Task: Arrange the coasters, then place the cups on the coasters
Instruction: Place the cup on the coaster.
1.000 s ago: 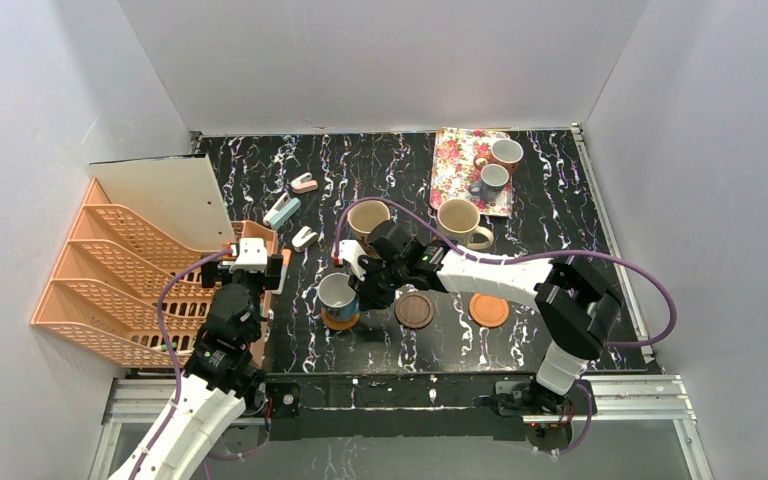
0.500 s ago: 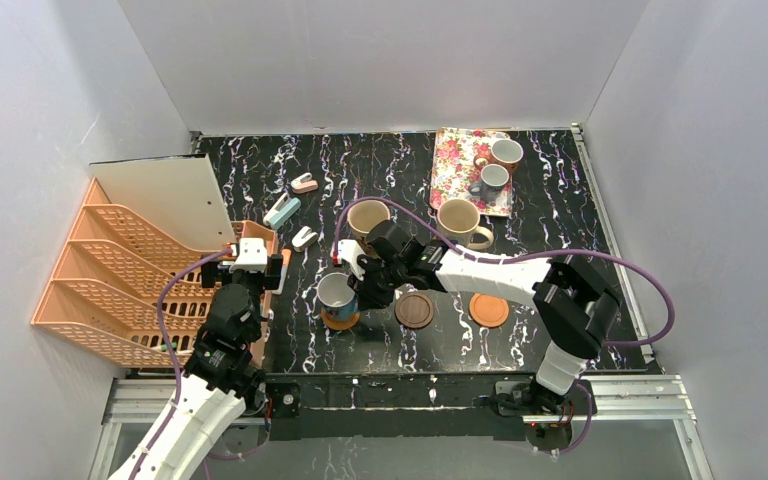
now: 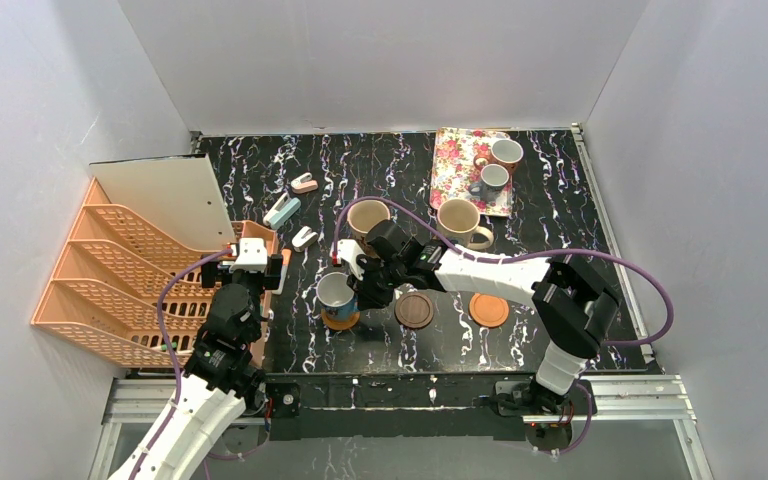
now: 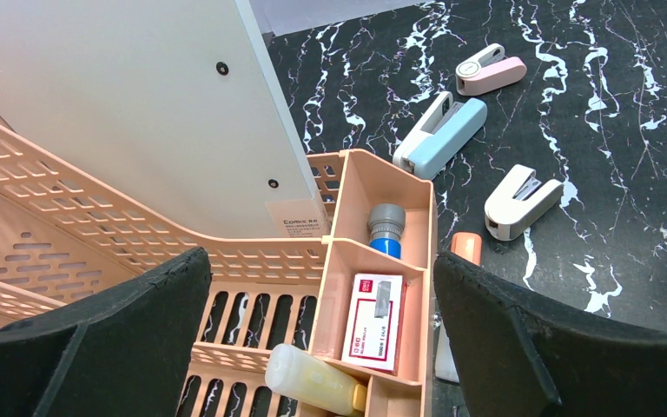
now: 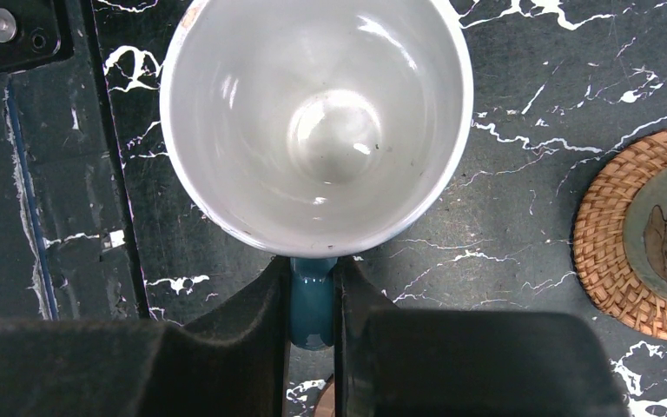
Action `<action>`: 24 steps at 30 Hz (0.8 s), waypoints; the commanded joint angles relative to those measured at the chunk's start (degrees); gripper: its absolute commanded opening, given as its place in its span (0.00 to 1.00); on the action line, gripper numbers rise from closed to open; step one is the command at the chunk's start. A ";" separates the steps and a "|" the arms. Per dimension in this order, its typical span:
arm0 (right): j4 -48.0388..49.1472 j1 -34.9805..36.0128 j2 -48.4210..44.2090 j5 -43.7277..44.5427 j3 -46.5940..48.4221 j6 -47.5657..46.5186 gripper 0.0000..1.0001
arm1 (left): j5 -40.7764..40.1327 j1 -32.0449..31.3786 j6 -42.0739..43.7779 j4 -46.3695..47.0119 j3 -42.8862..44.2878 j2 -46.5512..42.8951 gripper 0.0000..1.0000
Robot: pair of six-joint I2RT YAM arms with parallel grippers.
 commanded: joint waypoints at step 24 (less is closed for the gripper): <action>1.58 0.05 -1.33 -1.69 2.83 -1.79 0.34 | -0.42 0.27 -0.10 0.43 -0.06 -0.37 0.98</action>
